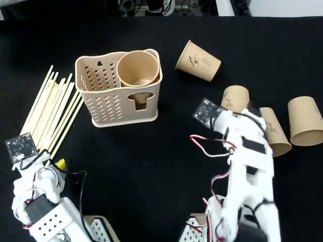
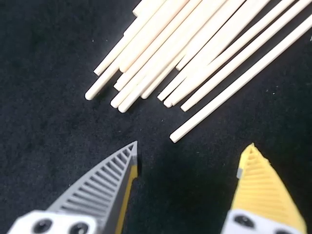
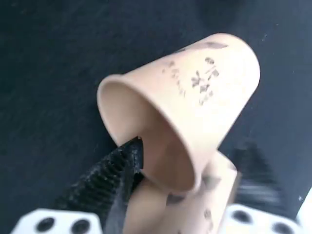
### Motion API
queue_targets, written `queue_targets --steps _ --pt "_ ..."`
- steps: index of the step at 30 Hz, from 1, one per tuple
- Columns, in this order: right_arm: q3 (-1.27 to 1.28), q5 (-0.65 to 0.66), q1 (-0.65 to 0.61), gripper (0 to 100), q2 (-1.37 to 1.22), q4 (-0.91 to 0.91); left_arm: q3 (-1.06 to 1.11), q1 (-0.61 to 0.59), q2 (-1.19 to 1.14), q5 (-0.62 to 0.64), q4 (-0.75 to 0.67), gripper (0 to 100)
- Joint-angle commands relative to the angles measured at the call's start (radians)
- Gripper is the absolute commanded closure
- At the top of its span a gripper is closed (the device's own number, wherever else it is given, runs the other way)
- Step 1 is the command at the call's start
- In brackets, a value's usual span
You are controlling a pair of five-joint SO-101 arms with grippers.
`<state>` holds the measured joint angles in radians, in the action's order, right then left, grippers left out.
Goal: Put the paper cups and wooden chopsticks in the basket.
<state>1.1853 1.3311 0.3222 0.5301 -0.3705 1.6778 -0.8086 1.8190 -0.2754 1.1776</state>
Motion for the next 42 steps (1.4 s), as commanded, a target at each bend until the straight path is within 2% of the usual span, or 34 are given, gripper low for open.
queue_targets --steps 1,8,11,17,24,29,33,38,42 --pt "0.002 -0.048 -0.014 90.5 -0.048 0.100 0.013 0.001 0.006 -0.006 -0.015 68" --pt "0.007 -0.091 -0.038 95.1 0.035 0.095 0.013 0.001 0.006 -0.006 -0.017 68" --pt "-0.005 -0.152 -0.034 98.5 0.113 0.028 0.013 0.001 0.006 -0.006 -0.017 68" --pt "-0.058 -0.331 -0.048 98.6 0.354 -0.278 0.015 0.001 0.006 -0.006 -0.015 68" --pt "-0.263 -0.483 -0.081 98.6 0.599 -0.631 0.015 0.001 0.006 -0.006 -0.014 68" --pt "-0.556 -0.672 -0.110 98.6 0.596 -0.853 0.015 0.001 0.006 -0.006 -0.014 68" --pt "-0.891 -0.812 -0.143 98.6 0.470 -1.068 0.015 0.001 0.006 -0.006 -0.014 68" --pt "-1.325 -0.927 -0.399 98.6 0.193 -1.329 0.015 0.001 0.006 -0.006 -0.014 68" --pt "-1.632 -1.017 -0.548 98.6 -0.025 -1.393 0.015 0.001 0.006 -0.006 -0.014 68"
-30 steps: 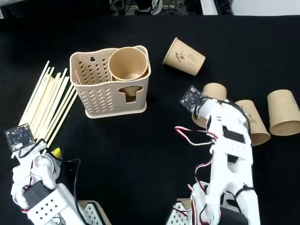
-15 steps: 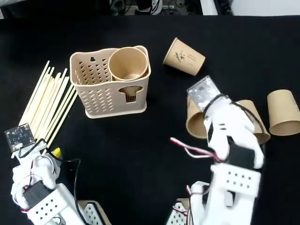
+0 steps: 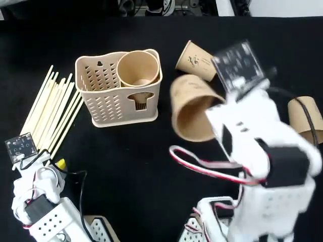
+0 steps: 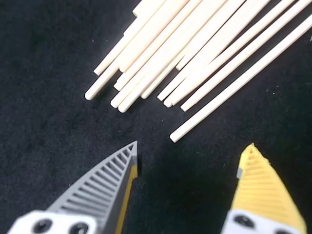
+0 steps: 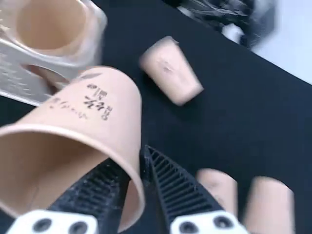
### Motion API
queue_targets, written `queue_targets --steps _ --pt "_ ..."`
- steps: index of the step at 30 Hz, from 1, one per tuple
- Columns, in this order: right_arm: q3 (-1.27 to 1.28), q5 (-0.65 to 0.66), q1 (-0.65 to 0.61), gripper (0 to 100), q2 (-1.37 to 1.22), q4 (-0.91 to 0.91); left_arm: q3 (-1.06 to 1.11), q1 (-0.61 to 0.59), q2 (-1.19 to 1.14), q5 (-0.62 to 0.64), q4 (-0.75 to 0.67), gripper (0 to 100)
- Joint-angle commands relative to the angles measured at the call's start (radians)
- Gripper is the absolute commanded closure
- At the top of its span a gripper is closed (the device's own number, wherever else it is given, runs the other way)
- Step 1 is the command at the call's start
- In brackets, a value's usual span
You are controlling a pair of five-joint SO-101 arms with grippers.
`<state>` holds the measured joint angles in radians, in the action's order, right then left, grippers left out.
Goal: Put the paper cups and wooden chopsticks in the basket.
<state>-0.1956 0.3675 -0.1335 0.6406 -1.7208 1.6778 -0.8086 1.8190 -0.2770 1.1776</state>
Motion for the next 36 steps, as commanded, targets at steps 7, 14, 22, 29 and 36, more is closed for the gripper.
queue_targets --steps 7,14,22,29,36 --pt "-0.492 -0.103 -0.186 98.6 -0.387 -0.038 0.015 0.001 0.006 -0.005 -0.012 68" --pt "-0.595 -0.109 -0.181 98.6 -0.605 -0.031 0.015 0.001 0.006 -0.005 -0.014 68" --pt "-0.704 -0.104 -0.181 98.5 -0.803 -0.025 0.015 0.001 0.006 -0.005 -0.014 68" --pt "-0.708 -0.101 -0.187 80.0 -0.849 -0.029 0.015 0.002 0.006 -0.005 -0.014 68" --pt "-0.788 -0.014 -0.275 74.6 -0.854 -0.005 0.016 0.038 0.005 -0.006 -0.011 68"
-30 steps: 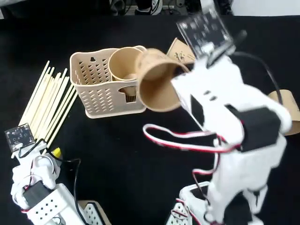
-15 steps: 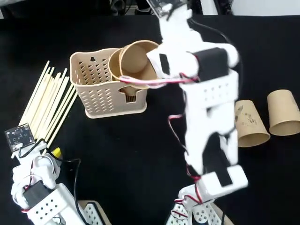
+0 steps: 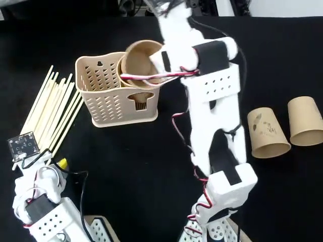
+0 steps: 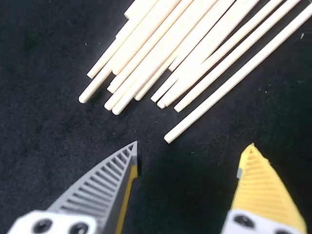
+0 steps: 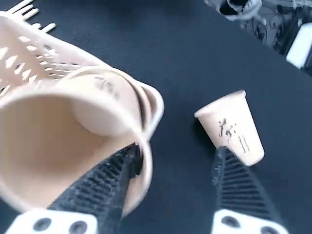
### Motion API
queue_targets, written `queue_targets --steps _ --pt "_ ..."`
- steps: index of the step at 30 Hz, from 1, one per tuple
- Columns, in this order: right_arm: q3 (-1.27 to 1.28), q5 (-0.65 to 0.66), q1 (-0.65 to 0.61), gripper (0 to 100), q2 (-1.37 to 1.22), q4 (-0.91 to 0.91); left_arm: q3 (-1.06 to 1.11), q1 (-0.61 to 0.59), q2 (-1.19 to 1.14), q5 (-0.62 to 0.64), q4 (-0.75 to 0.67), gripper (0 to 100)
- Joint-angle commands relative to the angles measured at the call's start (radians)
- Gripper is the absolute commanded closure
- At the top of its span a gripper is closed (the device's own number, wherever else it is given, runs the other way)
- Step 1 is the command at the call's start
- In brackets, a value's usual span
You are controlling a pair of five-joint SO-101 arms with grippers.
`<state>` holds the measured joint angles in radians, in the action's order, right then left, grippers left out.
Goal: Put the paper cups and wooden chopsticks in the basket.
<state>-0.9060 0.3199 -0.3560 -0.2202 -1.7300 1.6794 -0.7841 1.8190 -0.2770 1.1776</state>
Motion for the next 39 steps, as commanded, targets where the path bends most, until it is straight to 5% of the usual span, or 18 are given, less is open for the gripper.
queue_targets --steps 1,9,18,22,30,39 --pt "-0.099 0.040 -0.078 76.0 0.007 0.014 0.015 0.013 0.005 -0.006 -0.011 68" --pt "-0.128 0.068 -0.146 78.5 0.008 0.063 0.015 0.013 0.005 -0.006 -0.011 68" --pt "0.047 0.319 0.117 78.6 0.053 -0.037 0.015 0.013 0.005 -0.006 -0.011 68" --pt "0.289 0.466 0.261 78.6 0.171 -0.037 0.015 0.013 0.005 -0.006 -0.011 68" --pt "0.920 1.007 0.595 78.6 0.585 0.040 0.015 0.013 0.005 -0.006 -0.011 68" --pt "1.701 1.356 0.899 78.3 1.070 0.506 0.015 0.013 0.005 -0.006 -0.009 68"
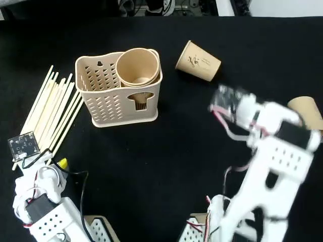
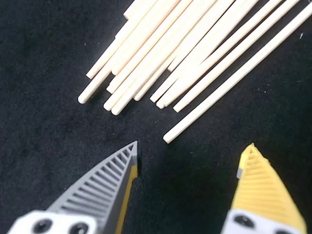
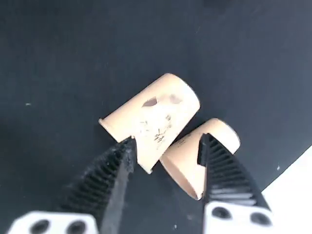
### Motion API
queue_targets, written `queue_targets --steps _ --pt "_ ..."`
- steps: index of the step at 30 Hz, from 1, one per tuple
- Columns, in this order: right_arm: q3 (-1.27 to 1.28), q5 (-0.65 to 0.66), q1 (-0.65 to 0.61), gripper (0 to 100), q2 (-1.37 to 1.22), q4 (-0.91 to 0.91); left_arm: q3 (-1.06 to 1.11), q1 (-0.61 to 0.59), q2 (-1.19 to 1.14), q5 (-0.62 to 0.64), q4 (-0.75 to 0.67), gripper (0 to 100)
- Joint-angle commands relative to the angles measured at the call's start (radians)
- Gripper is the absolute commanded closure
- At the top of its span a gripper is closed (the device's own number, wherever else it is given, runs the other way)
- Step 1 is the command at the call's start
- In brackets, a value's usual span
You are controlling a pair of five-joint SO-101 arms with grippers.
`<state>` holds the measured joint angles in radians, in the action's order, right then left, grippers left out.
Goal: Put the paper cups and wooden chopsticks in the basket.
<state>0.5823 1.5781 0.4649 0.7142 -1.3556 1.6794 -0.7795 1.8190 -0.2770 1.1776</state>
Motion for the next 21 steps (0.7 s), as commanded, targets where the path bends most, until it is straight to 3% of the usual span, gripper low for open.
queue_targets --steps 1,8,18,21 --pt "0.286 0.124 0.103 78.3 0.173 0.189 0.015 0.008 0.005 -0.006 -0.009 68" --pt "0.714 0.213 0.232 78.3 0.292 0.666 0.015 0.008 0.005 -0.006 -0.009 68" --pt "1.053 0.210 0.221 79.5 0.257 1.350 0.015 0.008 0.005 -0.006 -0.009 68" --pt "1.095 0.210 0.190 88.5 0.248 1.444 0.015 0.008 0.005 -0.006 -0.009 68"
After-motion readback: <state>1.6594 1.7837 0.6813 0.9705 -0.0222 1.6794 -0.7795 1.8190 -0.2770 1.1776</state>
